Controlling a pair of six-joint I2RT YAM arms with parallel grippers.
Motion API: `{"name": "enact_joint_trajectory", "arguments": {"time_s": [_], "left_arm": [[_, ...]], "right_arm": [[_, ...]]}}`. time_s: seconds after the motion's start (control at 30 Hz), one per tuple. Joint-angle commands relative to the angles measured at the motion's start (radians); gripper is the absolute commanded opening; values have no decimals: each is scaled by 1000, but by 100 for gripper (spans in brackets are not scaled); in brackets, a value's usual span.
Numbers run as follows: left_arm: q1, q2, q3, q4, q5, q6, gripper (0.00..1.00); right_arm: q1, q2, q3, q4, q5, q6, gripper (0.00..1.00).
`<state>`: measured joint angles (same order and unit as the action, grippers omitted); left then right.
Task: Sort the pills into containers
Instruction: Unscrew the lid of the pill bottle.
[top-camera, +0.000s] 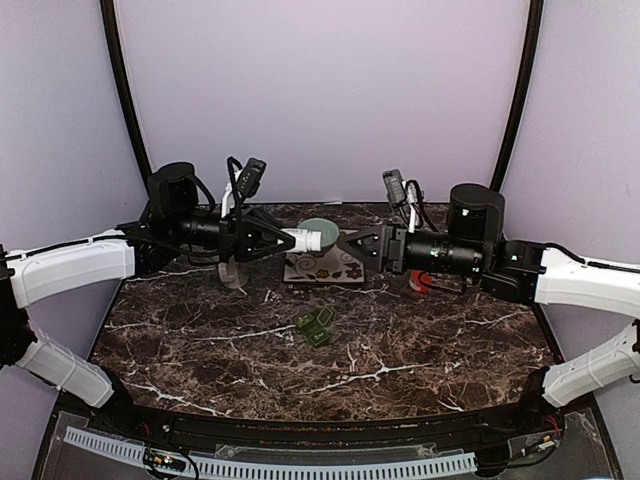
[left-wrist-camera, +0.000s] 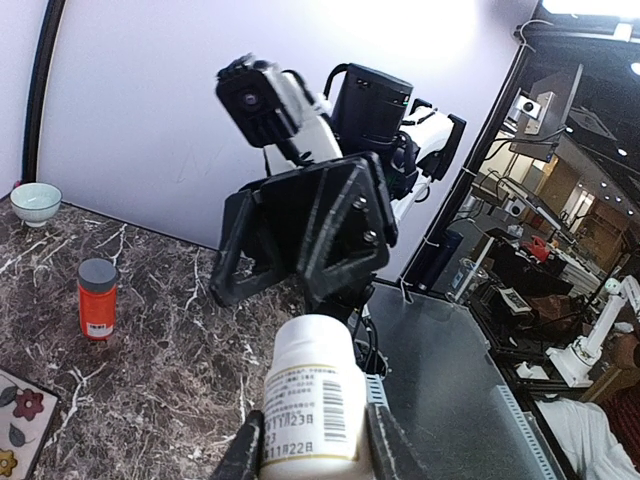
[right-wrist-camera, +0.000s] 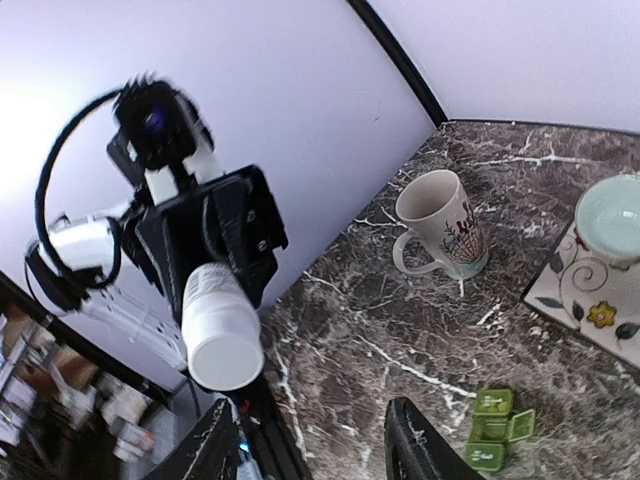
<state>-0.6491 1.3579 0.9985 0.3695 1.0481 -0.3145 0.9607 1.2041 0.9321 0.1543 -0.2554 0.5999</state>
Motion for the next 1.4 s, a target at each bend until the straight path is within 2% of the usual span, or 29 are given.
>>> {"name": "enact_joint_trajectory", "arguments": {"time_s": [0.0, 0.3, 1.37], "left_arm": [[-4, -42, -16, 24, -21, 45, 0], [-3, -47, -20, -9, -36, 91, 0], [-3, -19, -11, -7, -32, 97, 0]], "right_arm": [[-65, 20, -50, 220, -132, 409, 50], [-71, 88, -8, 297, -217, 573, 53], [-36, 194, 75, 318, -276, 595, 54]]}}
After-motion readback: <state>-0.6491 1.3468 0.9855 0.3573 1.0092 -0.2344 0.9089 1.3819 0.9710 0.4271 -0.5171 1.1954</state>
